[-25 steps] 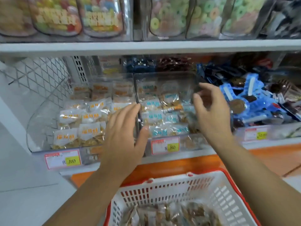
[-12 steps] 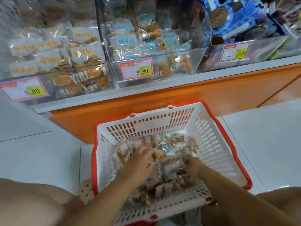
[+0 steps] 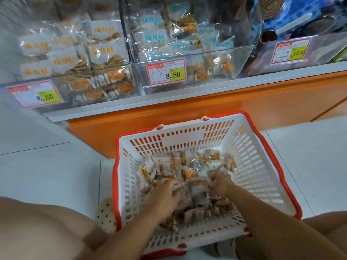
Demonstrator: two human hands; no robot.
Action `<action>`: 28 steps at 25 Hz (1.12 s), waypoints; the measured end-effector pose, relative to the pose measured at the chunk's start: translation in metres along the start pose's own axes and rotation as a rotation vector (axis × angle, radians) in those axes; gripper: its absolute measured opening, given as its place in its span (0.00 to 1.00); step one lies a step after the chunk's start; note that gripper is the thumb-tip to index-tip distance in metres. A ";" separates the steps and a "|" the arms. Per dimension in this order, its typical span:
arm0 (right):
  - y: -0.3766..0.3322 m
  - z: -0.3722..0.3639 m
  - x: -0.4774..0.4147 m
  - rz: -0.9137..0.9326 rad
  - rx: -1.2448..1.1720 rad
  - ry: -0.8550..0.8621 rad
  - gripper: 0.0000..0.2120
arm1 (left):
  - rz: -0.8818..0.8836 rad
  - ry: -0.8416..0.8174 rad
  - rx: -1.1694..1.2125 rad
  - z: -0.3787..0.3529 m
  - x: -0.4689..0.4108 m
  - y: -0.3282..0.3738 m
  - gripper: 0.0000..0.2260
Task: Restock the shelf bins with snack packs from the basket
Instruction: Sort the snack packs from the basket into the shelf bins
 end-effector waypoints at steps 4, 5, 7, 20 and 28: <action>-0.016 0.014 0.034 0.065 -0.416 0.041 0.29 | 0.069 -0.034 0.099 0.000 0.001 0.004 0.21; -0.021 0.019 0.045 0.083 -0.560 0.007 0.31 | 0.096 -0.050 0.138 0.001 0.001 0.007 0.22; -0.037 0.030 0.070 0.135 -0.719 -0.058 0.29 | 0.150 -0.085 0.216 0.002 0.000 0.011 0.26; -0.069 0.070 0.122 0.376 -1.376 0.069 0.09 | 0.234 -0.224 1.144 0.023 0.015 0.037 0.20; -0.075 0.072 0.138 0.399 -1.341 0.148 0.11 | 0.164 -0.177 1.172 0.029 0.023 0.043 0.16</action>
Point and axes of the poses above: each hand's wrist, its own x-axis away from the middle knuckle, its own z-axis out of the back of the hand, y = z × x, the point moved 1 cm from there along -x, towards the middle knuckle, and after that the axes turned 5 degrees about x, right-handed, at the moved point
